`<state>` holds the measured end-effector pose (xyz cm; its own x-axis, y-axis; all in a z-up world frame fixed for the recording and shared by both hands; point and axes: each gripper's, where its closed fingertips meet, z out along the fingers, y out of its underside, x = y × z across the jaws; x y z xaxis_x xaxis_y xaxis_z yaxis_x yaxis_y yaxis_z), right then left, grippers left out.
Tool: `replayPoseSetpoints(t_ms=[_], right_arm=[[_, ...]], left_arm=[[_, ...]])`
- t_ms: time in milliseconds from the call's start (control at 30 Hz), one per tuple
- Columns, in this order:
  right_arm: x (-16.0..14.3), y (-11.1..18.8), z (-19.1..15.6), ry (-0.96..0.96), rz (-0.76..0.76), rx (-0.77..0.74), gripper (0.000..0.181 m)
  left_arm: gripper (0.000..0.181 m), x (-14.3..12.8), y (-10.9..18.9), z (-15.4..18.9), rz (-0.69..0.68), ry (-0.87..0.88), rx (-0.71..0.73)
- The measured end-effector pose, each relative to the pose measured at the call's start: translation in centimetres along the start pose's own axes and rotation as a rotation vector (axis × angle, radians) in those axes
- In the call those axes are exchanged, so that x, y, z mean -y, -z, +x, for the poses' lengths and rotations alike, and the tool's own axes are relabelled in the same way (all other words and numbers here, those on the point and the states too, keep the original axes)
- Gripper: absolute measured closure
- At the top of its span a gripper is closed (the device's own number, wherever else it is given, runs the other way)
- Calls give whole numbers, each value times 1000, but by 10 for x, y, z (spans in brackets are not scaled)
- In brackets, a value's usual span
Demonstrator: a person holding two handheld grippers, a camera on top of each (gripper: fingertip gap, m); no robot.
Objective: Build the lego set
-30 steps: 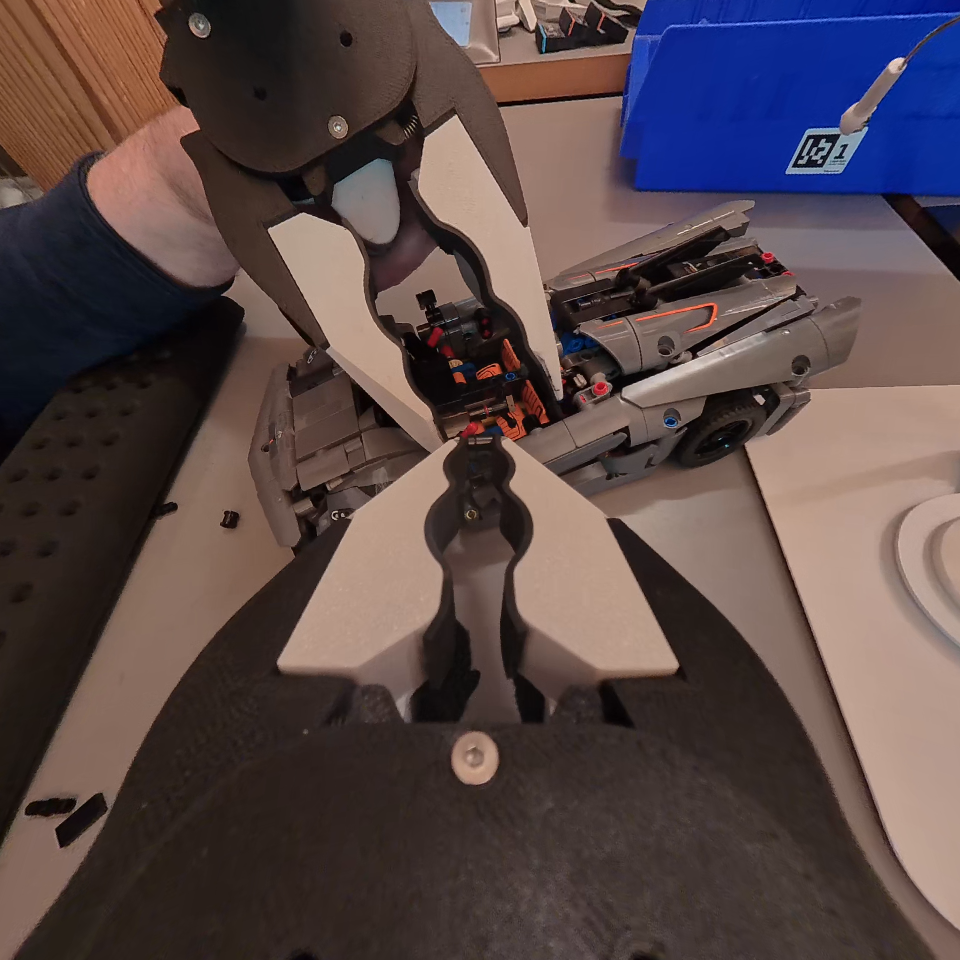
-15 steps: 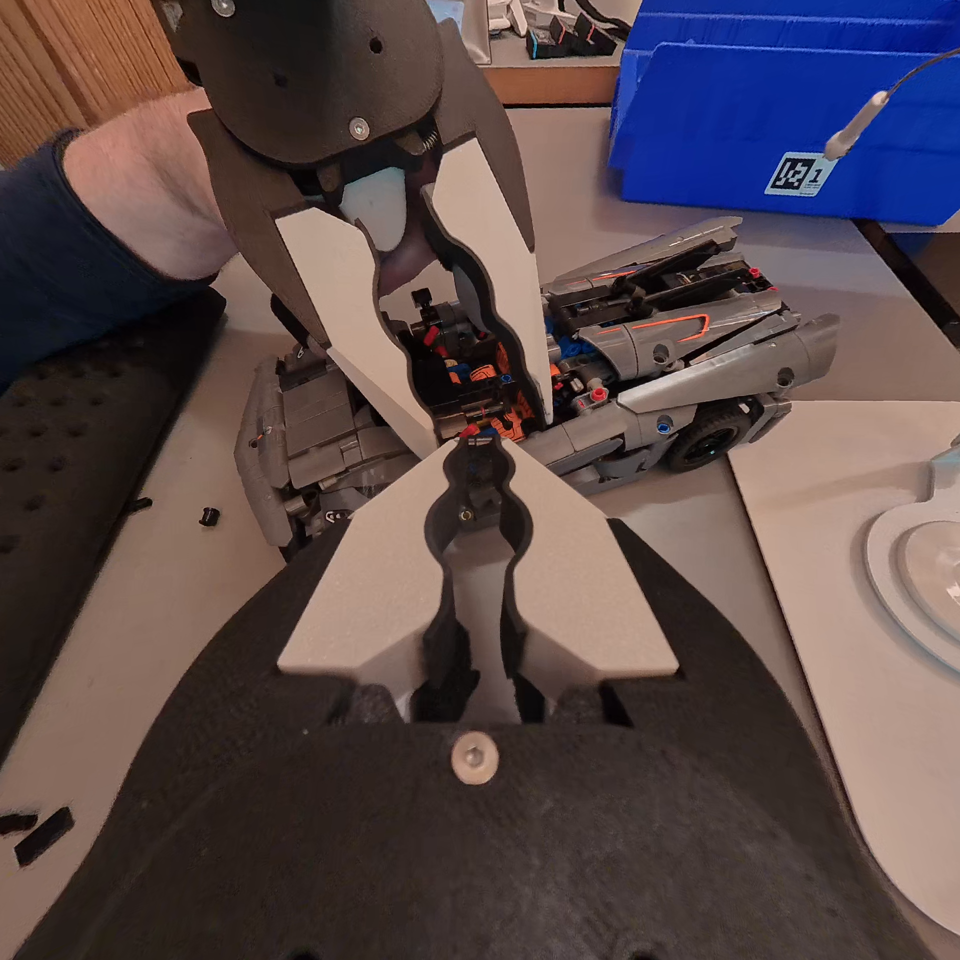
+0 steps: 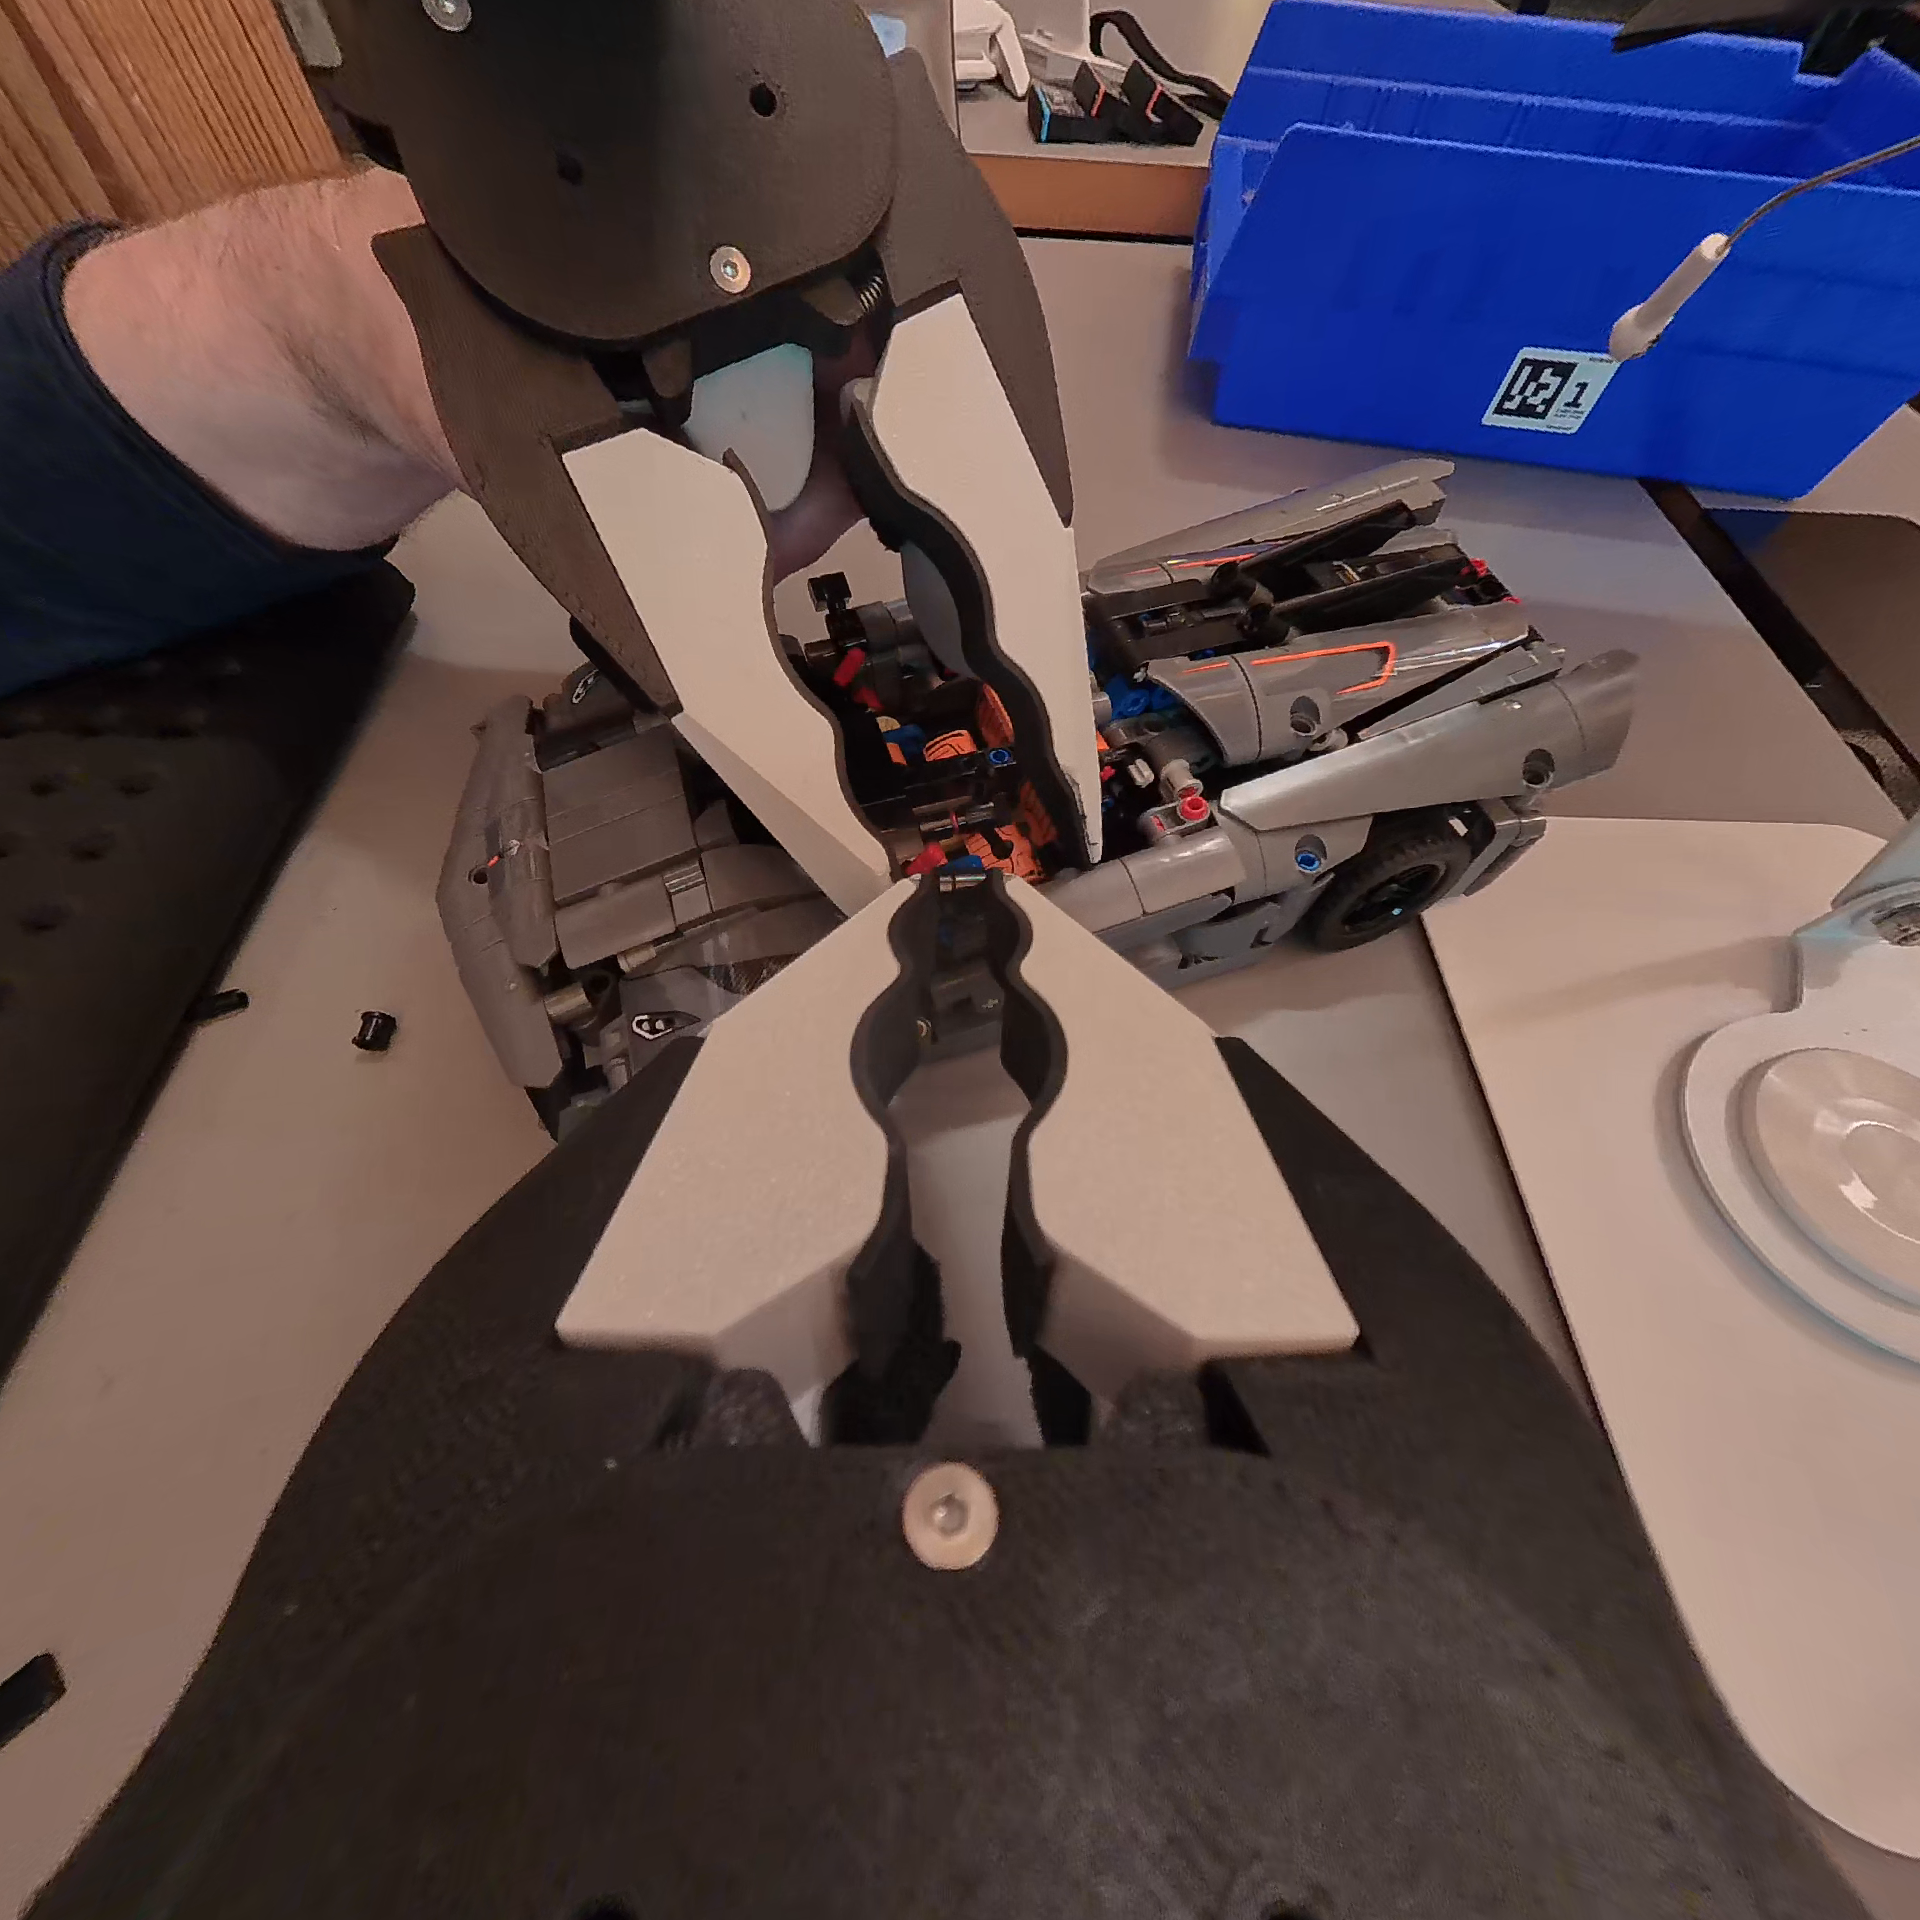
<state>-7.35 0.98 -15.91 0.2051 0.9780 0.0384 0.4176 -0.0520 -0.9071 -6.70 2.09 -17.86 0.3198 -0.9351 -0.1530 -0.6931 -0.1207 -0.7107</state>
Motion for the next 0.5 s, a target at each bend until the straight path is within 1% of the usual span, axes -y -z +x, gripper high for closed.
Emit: replayPoseSetpoints(t_ms=[67, 133, 500], right_arm=[[0, 0, 0, 7, 4, -3, 174], [0, 0, 0, 13, 4, -4, 174], [-1, 1, -1, 70, 5, -24, 174]], left_arm=[[142, 0, 1, -1, -4, -7, 14], [136, 0, 2, -4, -11, -14, 38], [141, -1, 3, -2, -30, 2, 40]])
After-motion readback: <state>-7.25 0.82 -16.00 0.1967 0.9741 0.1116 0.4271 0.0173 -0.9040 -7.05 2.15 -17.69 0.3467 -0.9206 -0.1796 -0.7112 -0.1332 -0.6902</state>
